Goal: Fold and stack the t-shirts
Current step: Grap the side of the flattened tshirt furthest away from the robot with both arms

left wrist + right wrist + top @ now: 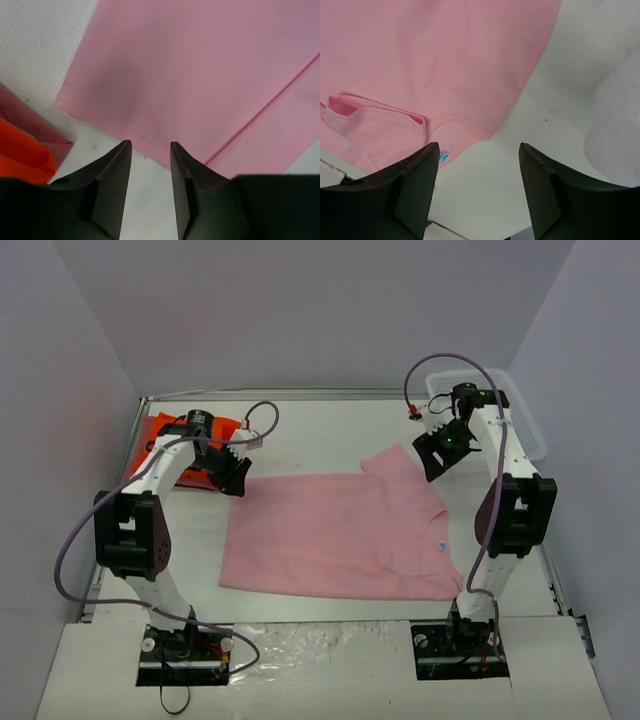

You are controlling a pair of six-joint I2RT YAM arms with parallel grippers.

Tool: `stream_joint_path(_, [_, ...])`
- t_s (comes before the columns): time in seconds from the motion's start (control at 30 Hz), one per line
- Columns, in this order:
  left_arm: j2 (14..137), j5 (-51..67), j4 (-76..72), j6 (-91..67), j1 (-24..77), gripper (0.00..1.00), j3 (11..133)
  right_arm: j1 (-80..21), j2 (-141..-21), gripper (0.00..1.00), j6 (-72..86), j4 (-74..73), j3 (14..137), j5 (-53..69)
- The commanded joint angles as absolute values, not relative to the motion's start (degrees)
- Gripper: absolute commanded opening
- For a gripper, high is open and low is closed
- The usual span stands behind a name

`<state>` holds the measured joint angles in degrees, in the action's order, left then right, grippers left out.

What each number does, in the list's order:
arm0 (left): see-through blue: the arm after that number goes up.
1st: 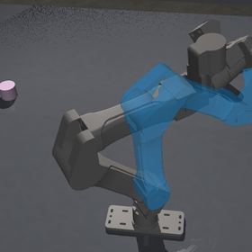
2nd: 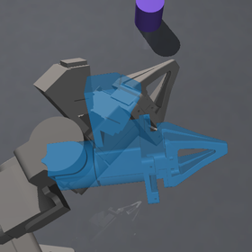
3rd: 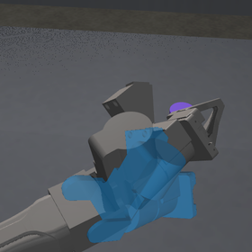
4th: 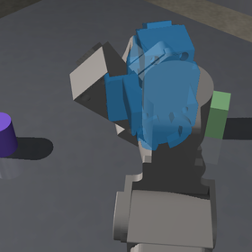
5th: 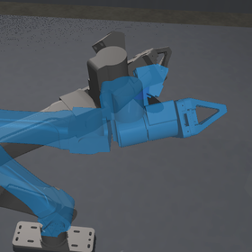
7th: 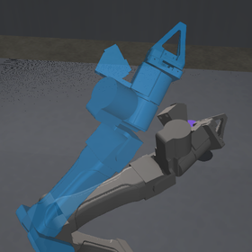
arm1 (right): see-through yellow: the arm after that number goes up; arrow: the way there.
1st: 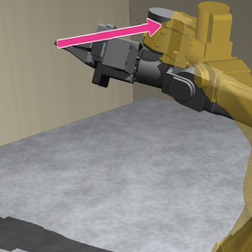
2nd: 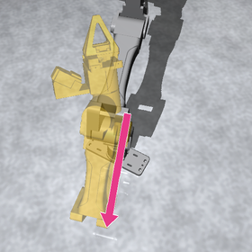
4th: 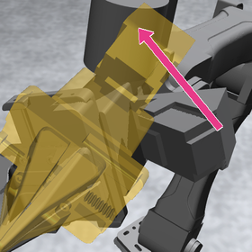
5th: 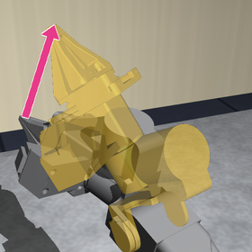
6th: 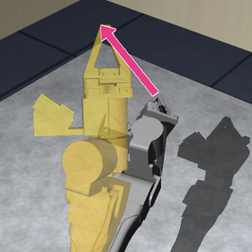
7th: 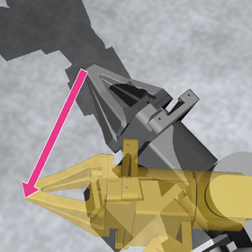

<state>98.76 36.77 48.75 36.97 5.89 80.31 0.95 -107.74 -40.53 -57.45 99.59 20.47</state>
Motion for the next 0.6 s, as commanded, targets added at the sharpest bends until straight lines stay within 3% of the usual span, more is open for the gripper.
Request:
stream_joint_path(0.0, [101.4,42.4,54.1,39.3,4.7,0.35,84.3,0.4,-110.6,0.61,-39.5,-60.8,102.2,23.5])
stream_joint_path(0.1, [101.6,42.4,57.4,43.9,4.7,0.33,83.1,-1.0,-112.1,0.59,-39.6,-59.2,100.6,23.6])
stream_joint_path(0.3, [103.1,38.3,50.8,41.9,2.7,0.38,79.1,-1.8,-118.0,0.58,-38.5,-56.9,103.5,23.9])
stream_joint_path(0.57, [104.1,33.0,34.7,37.4,2.1,0.4,76.7,-2.6,-125.8,0.57,-36.6,-57.3,112.1,22.7])
